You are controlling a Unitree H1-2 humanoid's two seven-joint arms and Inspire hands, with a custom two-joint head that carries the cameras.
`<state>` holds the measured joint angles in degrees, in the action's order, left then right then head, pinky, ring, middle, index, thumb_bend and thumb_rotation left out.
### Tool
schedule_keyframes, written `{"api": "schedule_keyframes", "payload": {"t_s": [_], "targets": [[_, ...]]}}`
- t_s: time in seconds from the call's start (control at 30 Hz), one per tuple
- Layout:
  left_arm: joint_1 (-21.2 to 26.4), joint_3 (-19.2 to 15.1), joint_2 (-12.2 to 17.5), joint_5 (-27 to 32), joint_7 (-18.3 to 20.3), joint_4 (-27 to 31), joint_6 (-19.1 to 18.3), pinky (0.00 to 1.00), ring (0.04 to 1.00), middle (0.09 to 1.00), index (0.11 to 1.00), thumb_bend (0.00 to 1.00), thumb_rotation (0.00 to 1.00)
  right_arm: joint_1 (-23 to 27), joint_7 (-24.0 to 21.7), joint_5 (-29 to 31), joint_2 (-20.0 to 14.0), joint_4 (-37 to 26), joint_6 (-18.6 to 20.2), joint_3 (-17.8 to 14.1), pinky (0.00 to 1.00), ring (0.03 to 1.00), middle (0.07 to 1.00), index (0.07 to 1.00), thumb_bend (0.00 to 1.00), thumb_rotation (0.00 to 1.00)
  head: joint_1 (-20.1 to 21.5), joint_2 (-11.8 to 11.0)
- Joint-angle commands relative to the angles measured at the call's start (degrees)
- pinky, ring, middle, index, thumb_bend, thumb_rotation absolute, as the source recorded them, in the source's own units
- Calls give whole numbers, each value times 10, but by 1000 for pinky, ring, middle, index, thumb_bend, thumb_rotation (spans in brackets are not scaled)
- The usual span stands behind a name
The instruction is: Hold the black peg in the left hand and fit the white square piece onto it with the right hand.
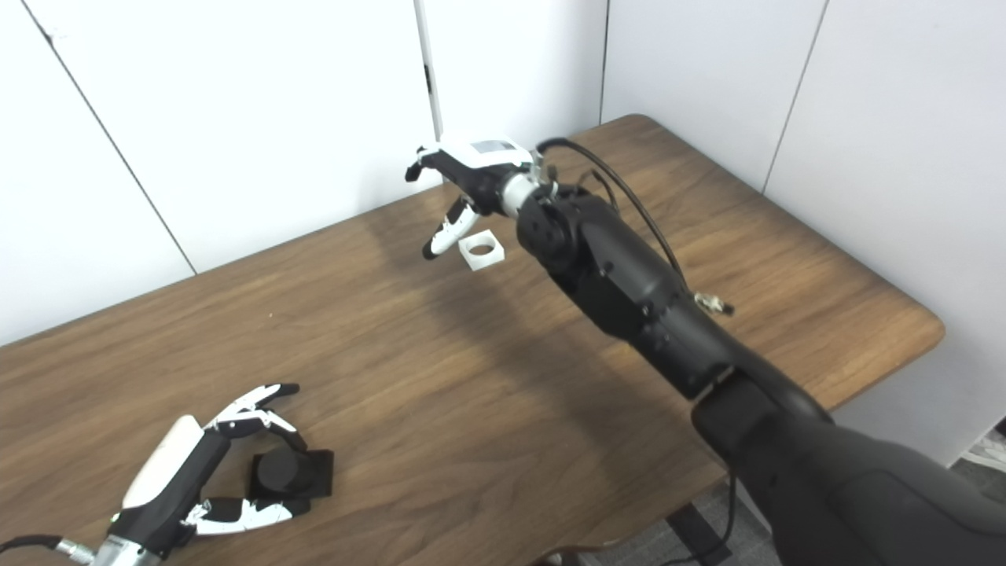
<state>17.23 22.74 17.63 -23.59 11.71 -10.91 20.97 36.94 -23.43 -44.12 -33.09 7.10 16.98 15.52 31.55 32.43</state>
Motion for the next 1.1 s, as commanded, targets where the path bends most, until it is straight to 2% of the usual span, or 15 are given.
{"api": "schedule_keyframes", "payload": {"t_s": [0.0, 0.07, 0.17, 0.27, 0.37, 0.47, 0.6, 0.8, 1.07], "targets": [[-18, 5, 14, -11, 27, -11, -23, 780, 925, 897, 489, 522, 52, 45, -22, -3, -25, 8, -5, 1, 761, 912, 956, 821, 725, 388, 0, 1], [-20, 4, 14, -8, 28, -11, -25, 781, 927, 897, 489, 522, 51, 58, -45, -2, -34, 32, -13, 13, 786, 931, 968, 836, 736, 434, 0, 1], [-22, 3, 13, -8, 29, -9, -27, 778, 928, 898, 489, 522, 52, 73, -67, 2, -45, 59, -20, 27, 823, 954, 978, 842, 791, 440, -2, 2], [-23, 3, 13, -9, 28, -8, -28, 779, 928, 899, 490, 522, 53, 81, -78, -4, -50, 75, -16, 36, 939, 979, 982, 846, 826, 461, -4, 4], [-24, 3, 12, -11, 27, -8, -28, 780, 928, 898, 490, 522, 53, 87, -86, -7, -54, 86, -14, 43, 993, 990, 983, 846, 849, 472, -6, 5], [-24, 2, 11, -9, 27, -8, -28, 780, 929, 899, 490, 522, 53, 93, -103, -12, -61, 99, -12, 56, 1000, 999, 990, 849, 893, 491, -8, 6], [-26, 2, 10, -8, 27, -8, -28, 782, 929, 901, 490, 522, 53, 94, -116, -11, -69, 114, -10, 62, 1000, 1000, 999, 829, 957, 456, -7, 7], [-25, 1, 10, -9, 25, -11, -27, 781, 929, 901, 490, 522, 54, 80, -115, -8, -76, 115, -10, 59, 1000, 1000, 1000, 794, 948, 408, -9, 10], [-21, 0, 12, -9, 28, -10, -26, 789, 934, 898, 489, 522, 53, 63, -114, -14, -76, 106, 10, 58, 1000, 1000, 998, 796, 903, 351, -8, 13]]}}
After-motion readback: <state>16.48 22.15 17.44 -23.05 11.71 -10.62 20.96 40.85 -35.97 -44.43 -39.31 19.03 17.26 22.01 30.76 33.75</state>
